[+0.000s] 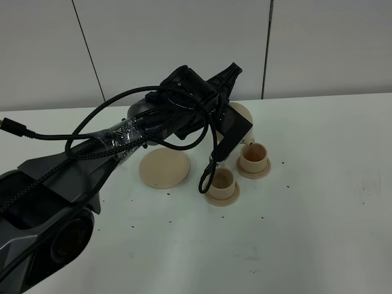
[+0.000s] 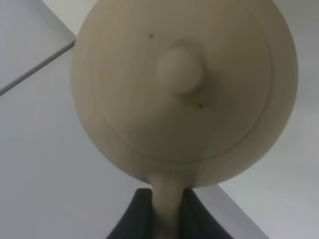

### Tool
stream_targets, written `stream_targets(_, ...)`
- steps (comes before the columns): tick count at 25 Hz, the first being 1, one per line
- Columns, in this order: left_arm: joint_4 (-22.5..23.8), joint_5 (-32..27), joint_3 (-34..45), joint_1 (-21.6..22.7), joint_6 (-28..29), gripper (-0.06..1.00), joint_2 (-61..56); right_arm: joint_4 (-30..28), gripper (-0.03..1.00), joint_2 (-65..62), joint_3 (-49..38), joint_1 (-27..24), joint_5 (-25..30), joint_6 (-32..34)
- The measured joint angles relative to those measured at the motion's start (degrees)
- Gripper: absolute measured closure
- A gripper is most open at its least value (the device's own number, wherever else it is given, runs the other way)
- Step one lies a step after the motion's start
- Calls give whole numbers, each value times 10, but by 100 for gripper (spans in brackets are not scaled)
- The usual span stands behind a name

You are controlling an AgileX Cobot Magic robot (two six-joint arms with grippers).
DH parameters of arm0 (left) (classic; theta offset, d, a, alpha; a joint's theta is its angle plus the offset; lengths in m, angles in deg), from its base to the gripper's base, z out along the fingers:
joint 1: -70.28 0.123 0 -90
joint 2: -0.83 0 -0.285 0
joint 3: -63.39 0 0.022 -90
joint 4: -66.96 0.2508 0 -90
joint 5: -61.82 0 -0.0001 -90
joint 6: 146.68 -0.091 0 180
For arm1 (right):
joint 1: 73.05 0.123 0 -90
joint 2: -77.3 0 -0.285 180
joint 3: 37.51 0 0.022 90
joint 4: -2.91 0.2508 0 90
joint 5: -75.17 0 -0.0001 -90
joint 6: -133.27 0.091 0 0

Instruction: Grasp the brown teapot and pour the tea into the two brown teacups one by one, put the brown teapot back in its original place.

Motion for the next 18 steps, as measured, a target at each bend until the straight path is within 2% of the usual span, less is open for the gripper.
stream_targets(18, 2, 8, 0, -5, -41, 78, 0, 0, 72, 0, 0, 0, 0, 0)
